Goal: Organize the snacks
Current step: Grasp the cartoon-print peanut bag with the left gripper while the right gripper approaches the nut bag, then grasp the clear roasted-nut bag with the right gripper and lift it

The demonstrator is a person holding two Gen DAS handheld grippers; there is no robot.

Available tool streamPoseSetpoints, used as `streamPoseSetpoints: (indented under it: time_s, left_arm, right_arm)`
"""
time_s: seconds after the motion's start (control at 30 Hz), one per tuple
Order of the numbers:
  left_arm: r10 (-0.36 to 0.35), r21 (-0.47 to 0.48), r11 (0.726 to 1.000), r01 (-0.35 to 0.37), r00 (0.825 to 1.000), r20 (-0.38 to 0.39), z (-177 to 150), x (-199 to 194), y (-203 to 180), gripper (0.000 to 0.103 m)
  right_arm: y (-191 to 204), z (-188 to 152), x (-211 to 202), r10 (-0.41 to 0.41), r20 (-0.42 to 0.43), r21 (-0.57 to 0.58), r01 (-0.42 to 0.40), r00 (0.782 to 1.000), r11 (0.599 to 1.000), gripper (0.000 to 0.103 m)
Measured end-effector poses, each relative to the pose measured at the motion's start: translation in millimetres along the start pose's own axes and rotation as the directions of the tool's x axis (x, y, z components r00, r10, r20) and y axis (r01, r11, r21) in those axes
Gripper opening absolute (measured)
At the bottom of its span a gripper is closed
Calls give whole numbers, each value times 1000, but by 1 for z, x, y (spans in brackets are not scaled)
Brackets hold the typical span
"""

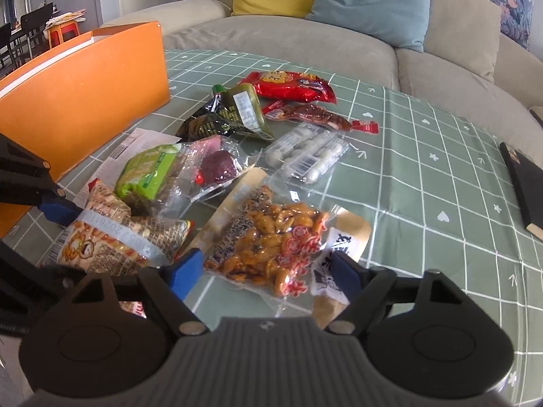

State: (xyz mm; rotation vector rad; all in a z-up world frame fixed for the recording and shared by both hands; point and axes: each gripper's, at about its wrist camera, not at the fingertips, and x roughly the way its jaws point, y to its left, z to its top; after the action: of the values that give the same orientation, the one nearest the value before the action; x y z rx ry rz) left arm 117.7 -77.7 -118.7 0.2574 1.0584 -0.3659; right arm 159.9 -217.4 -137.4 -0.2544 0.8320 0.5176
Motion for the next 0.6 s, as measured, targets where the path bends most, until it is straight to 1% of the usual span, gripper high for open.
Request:
streamPoseSetpoints:
  time_s: [0.03,0.07,0.1,0.23,0.27,0.3,0.37,0.47,0.53,0.57,0.6]
  left_arm:
    - [9,-12,1000,-9,1000,0,-1,0,0,42]
    - [19,-23,1000,-19,1000,2,-2,-1,0,41]
    - [28,-33,999,-28,1000,4,-2,-2,0,39]
    - [59,-83,995,-59,998,2,-6,-7,3,37]
    - [70,-91,993,-70,998,0,-7,-9,4,37]
    - [82,-97,992,-82,997,-1,-9,-11,4,37]
    - [104,-109,989,-102,995,5,-12,-15,5,37]
    - [133,-131,983,-130,991,12,-17,-21,8,37]
    - [149,-144,979,-146,989,15,-18,-24,10,37]
    - [156,-148,977,-151,988,18,-19,-25,10,37]
    - [159,-154,976,-154,987,22,-19,-26,12,37]
  right_arm:
    - [2,0,-1,-6,2,-5,6,1000,1000,73]
    - [3,0,-2,-12,4,-6,12,1000,1000,70]
    - [5,-1,-4,-19,8,-7,19,1000,1000,63]
    - [7,-1,-10,-42,16,-7,42,999,999,52]
    - [7,-1,-13,-43,21,2,43,999,999,44]
    - [7,0,-15,-50,16,7,50,999,999,25]
    - [8,-1,-18,-78,-13,15,78,997,997,16]
    - [12,-6,-26,-83,-48,28,85,995,996,16]
    - [14,-10,-34,-48,-48,42,50,998,998,19]
    - [14,-11,-37,-24,-44,54,27,999,998,22]
    - [14,-12,-41,-8,-36,64,10,999,998,31]
